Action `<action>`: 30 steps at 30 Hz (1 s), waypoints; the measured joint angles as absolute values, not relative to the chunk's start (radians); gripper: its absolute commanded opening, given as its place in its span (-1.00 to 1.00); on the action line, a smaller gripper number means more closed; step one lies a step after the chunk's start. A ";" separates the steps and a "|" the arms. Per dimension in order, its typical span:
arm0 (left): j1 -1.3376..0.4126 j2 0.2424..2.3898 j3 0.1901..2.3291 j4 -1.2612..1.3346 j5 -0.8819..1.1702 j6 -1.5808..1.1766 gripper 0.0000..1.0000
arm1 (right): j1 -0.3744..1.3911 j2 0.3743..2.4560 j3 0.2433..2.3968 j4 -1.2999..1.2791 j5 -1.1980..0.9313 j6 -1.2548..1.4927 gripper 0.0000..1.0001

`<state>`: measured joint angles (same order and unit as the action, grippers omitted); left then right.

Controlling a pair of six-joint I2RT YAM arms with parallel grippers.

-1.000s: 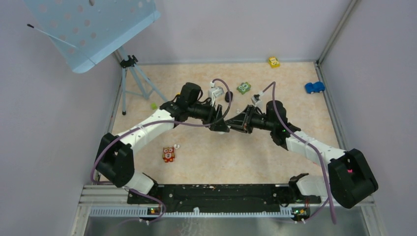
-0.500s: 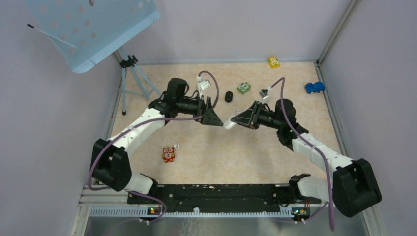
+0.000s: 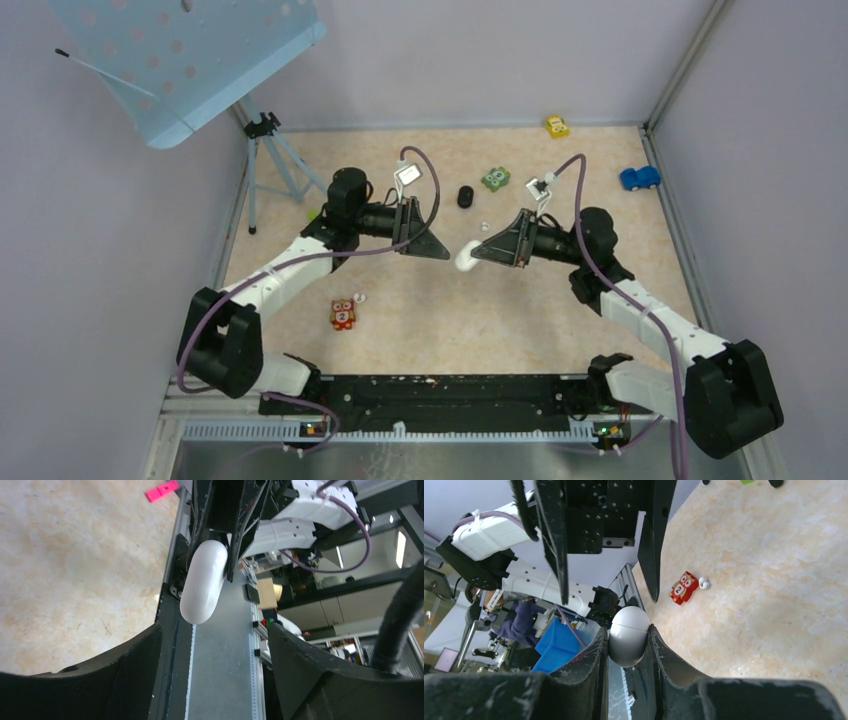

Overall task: Insert the wireless bluetooth earbuds into the charging case
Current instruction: Pass from the right arm to the left

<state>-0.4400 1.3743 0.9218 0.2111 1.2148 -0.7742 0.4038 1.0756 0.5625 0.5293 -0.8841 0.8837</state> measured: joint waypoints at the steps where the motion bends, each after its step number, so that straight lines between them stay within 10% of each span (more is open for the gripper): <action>1: -0.448 1.382 0.922 0.228 1.225 -0.786 0.51 | 0.404 1.076 0.562 0.542 -0.889 0.882 -1.00; 8: -0.518 1.440 0.921 0.300 1.270 -0.844 0.05 | 0.404 1.076 0.562 0.637 -0.920 0.894 -1.00; 22: -0.530 1.510 0.859 0.750 1.306 -1.144 -0.03 | 0.404 1.092 0.543 0.719 -0.954 0.942 -1.00; 30: -0.538 1.536 0.856 0.808 1.307 -1.183 -0.50 | 0.404 1.092 0.543 0.735 -0.965 0.953 -1.00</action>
